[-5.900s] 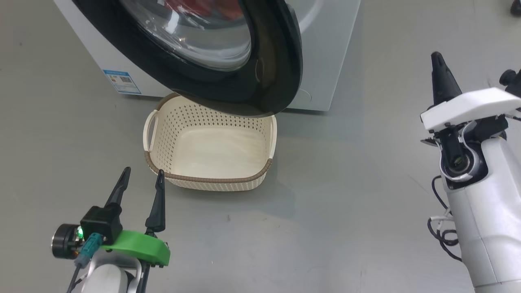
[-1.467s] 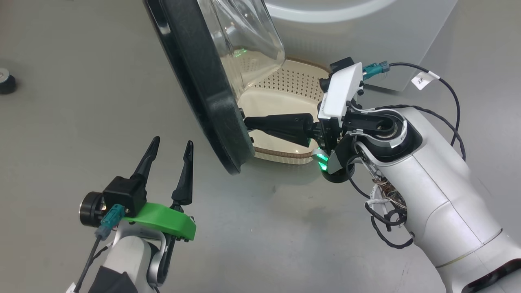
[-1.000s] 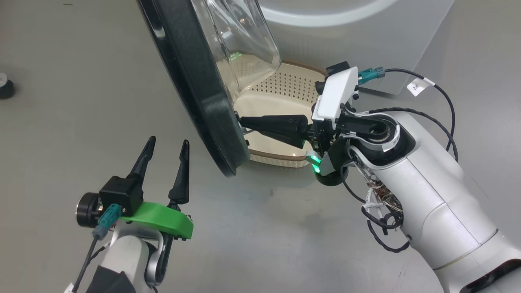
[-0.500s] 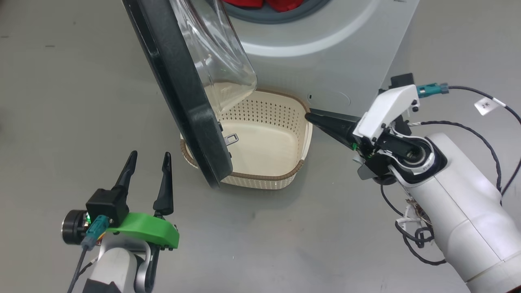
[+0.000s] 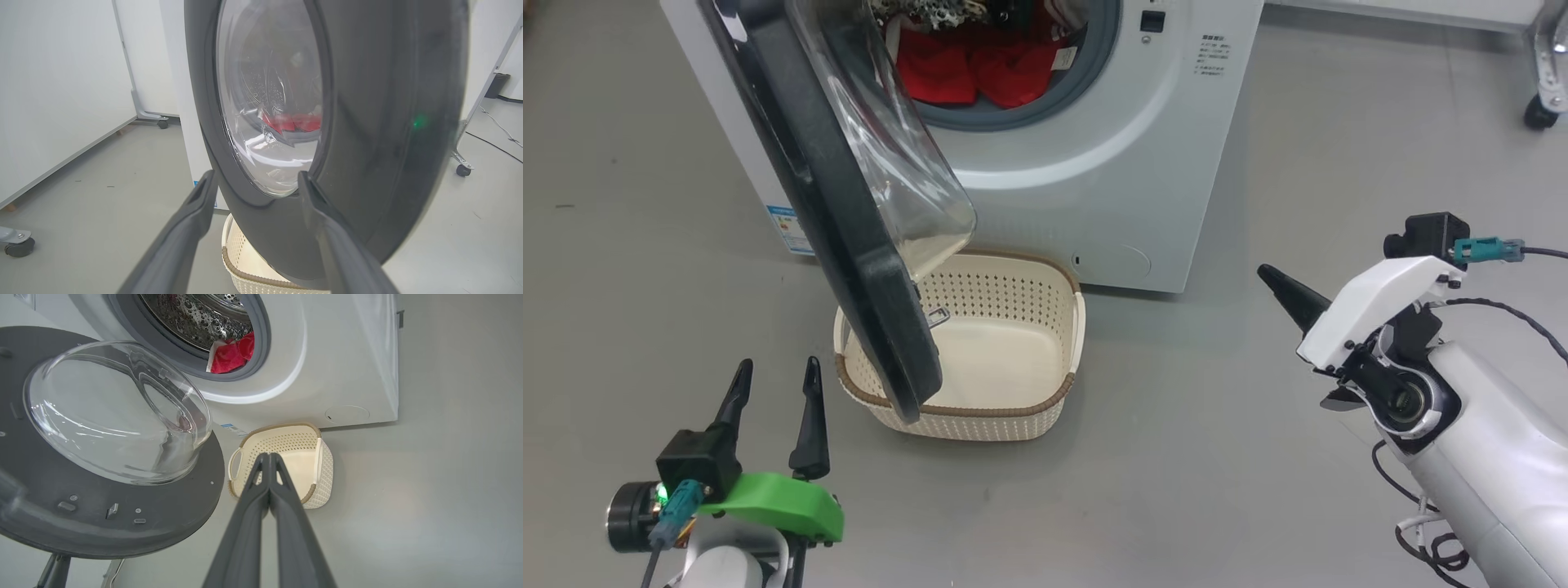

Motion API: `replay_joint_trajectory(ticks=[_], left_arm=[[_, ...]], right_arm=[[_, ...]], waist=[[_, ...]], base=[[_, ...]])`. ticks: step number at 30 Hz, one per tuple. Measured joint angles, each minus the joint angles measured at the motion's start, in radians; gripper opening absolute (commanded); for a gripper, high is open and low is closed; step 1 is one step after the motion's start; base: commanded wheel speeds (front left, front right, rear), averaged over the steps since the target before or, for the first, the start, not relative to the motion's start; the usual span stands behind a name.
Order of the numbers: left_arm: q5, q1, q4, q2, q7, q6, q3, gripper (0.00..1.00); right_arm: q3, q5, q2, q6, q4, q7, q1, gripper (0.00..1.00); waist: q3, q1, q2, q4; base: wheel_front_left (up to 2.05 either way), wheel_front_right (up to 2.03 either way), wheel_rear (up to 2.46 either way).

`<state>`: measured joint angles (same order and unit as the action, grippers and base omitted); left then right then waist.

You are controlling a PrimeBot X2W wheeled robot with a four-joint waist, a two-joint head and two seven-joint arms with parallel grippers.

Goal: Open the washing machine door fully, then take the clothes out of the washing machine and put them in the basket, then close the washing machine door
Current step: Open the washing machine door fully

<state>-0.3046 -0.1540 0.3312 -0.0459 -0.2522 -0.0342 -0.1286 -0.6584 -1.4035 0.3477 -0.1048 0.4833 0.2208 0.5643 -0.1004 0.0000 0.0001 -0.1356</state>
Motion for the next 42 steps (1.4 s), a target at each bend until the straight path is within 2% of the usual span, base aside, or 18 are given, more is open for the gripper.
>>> replay_joint_trajectory(ticks=[13, 19, 21, 26, 27, 28, 29, 37, 42], left_arm=[[0.017, 0.026, -0.046, -0.014, 0.0, -0.004, 0.044, 1.0], [0.018, 0.029, -0.053, -0.013, 0.0, -0.004, 0.056, 1.0], [0.02, 0.033, -0.054, -0.013, 0.0, -0.004, 0.061, 1.0], [0.024, 0.048, -0.054, -0.013, 0.0, 0.001, 0.063, 1.0], [0.025, 0.051, -0.054, -0.013, 0.0, 0.001, 0.064, 1.0], [0.025, 0.053, -0.054, -0.013, 0.0, 0.003, 0.064, 1.0], [0.025, 0.053, -0.054, -0.013, 0.0, 0.004, 0.064, 1.0], [0.034, 0.056, -0.053, -0.012, 0.0, 0.006, 0.068, 1.0], [0.034, 0.057, -0.053, -0.009, 0.0, 0.013, 0.068, 1.0]], right_arm=[[-0.061, 0.314, 0.093, -0.006, -0.05, -0.324, -0.072, 0.0], [-0.042, 0.405, 0.098, 0.058, -0.051, -0.493, -0.116, 0.0], [-0.04, 0.418, 0.09, 0.083, -0.051, -0.503, -0.139, 0.0], [-0.035, 0.436, 0.059, 0.115, -0.051, -0.485, -0.205, 0.0], [-0.032, 0.445, 0.058, 0.125, -0.052, -0.484, -0.21, 0.16], [-0.024, 0.458, 0.058, 0.136, -0.053, -0.484, -0.214, 0.68], [-0.015, 0.47, 0.058, 0.144, -0.057, -0.484, -0.217, 1.0], [0.119, 0.58, 0.025, 0.178, -0.161, -0.481, -0.24, 1.0], [0.157, 0.622, -0.002, 0.179, -0.194, -0.481, -0.29, 1.0]], waist=[[0.048, 0.0, 0.0, 0.088], [0.05, 0.0, 0.0, 0.094], [0.051, 0.0, 0.0, 0.096], [0.054, 0.0, 0.0, 0.1], [0.055, 0.0, 0.0, 0.101], [0.056, 0.0, 0.0, 0.102], [0.056, 0.0, 0.0, 0.103], [0.06, 0.0, 0.0, 0.111], [0.061, 0.0, 0.0, 0.114]], base=[[0.0, 0.0, 0.0], [0.0, 0.0, 0.0], [0.0, 0.0, 0.0], [0.0, 0.0, 0.0], [0.0, 0.0, 0.0], [0.0, 0.0, 0.0], [0.0, 0.0, 0.0], [0.0, 0.0, 0.0], [0.0, 0.0, 0.0]])
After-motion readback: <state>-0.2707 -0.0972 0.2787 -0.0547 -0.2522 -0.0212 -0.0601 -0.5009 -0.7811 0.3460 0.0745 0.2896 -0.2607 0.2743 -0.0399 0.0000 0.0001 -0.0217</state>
